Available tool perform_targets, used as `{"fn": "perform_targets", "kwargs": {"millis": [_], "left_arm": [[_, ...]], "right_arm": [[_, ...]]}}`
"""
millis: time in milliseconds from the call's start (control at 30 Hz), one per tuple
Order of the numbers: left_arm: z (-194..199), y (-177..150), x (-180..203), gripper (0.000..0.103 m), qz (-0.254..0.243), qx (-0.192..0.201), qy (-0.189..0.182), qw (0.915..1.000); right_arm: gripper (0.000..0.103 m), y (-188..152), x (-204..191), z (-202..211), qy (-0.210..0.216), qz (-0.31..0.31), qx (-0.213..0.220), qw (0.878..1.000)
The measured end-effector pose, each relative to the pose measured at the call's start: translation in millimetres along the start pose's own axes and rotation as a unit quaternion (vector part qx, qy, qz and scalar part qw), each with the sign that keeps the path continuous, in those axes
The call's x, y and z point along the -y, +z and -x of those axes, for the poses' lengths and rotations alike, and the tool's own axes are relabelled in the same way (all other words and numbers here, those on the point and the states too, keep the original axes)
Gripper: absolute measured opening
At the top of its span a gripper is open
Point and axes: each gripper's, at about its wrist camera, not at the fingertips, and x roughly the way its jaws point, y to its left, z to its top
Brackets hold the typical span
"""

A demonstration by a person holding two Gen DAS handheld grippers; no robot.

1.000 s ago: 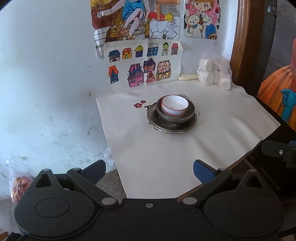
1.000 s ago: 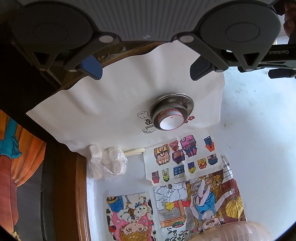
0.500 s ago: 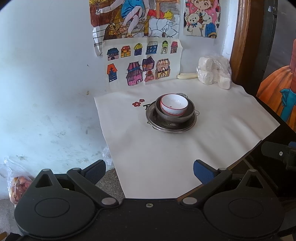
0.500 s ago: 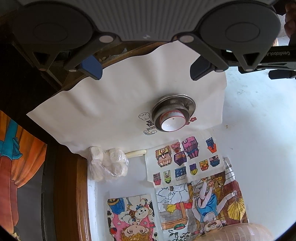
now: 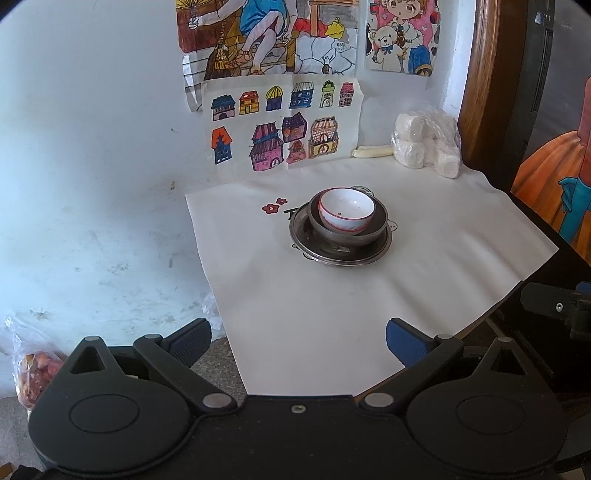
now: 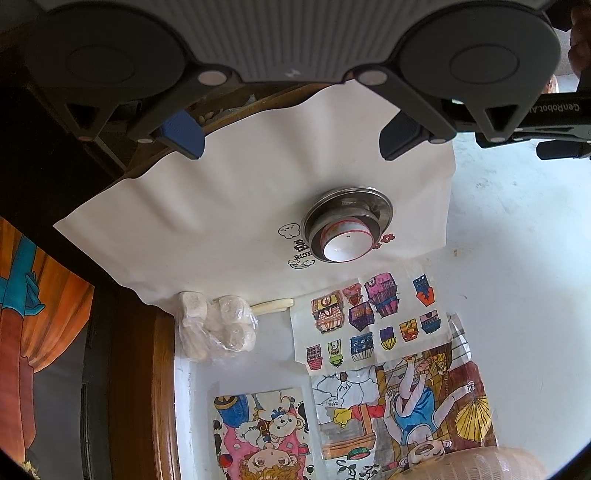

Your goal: Organize plates and bowls

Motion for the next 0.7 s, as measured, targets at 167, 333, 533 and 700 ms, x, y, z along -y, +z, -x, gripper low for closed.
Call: {"fn": "perform_targets", "kwargs": {"millis": [167,333,533,700], "left_arm": [[-0.7,0.5,0.0,0.101,0.0,0.0,-0.001,1.0],[-1.2,0.5,0.2,0.101,0.0,0.0,-0.002,1.0],[-2.1,0.6,0.5,0.101,0.001,0.0,-0.003,1.0],[-3.1,0.2,4.6,0.101,-0.001,0.002,-0.003,1.0]], "right_arm": [[0.103,0.3,-0.3,0.0,0.0,0.0,0.0,1.0],[0.103,0.4,-0.1,-0.1,0.0,0.001,-0.001,1.0],[0.103,0.7,-0.4,-0.1,0.0,0.001,-0.001,1.0],[0.103,-0.4,1.4,-1.8,0.0,0.001,-0.001,1.0]]}}
